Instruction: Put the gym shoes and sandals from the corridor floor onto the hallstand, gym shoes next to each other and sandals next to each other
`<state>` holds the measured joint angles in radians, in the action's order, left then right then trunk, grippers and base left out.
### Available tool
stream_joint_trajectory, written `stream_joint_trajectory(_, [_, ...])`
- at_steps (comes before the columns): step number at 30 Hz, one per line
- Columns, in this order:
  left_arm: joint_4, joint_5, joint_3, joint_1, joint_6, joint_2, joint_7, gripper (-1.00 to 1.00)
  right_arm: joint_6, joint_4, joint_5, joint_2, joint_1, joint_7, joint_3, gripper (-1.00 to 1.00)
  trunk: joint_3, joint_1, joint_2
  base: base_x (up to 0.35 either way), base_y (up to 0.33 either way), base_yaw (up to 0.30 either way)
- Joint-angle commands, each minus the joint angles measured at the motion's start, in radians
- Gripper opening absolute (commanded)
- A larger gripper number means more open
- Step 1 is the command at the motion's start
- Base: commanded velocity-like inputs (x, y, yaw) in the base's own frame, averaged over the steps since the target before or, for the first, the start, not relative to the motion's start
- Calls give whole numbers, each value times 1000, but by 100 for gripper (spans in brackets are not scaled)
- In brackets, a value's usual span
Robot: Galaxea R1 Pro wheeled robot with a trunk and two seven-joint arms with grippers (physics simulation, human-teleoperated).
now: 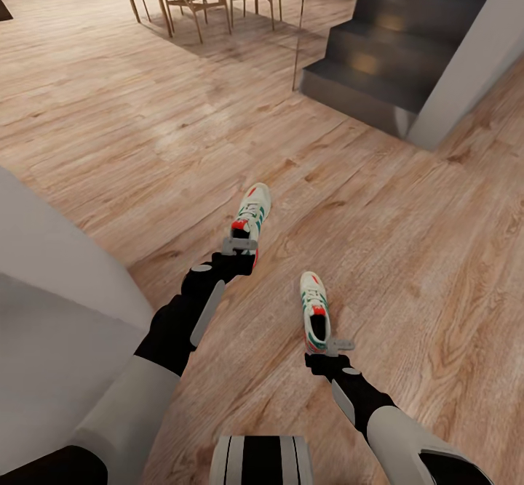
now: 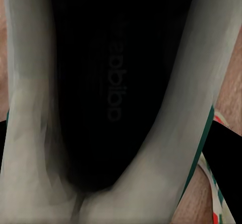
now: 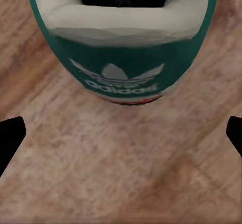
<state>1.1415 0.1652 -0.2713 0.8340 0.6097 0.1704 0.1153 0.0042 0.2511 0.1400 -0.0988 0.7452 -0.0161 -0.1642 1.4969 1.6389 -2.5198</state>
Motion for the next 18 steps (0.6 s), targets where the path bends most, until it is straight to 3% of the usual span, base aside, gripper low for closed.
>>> stream_joint_trajectory(1, [1,10,-2,1,4,0,9,-100,0,0,10,-1,0,-1,-8,100,5,0,-1,0,0,10])
stream_joint_trajectory(13, [1,10,-2,1,4,-1,7,-100,0,0,10,-1,0,-1,-8,100,13,1,-1,4,0,17])
stream_joint_trajectory(18, [0,11,-2,1,4,-2,7,-100,0,0,10,-1,0,-1,-8,100,13,1,-1,169,0,1])
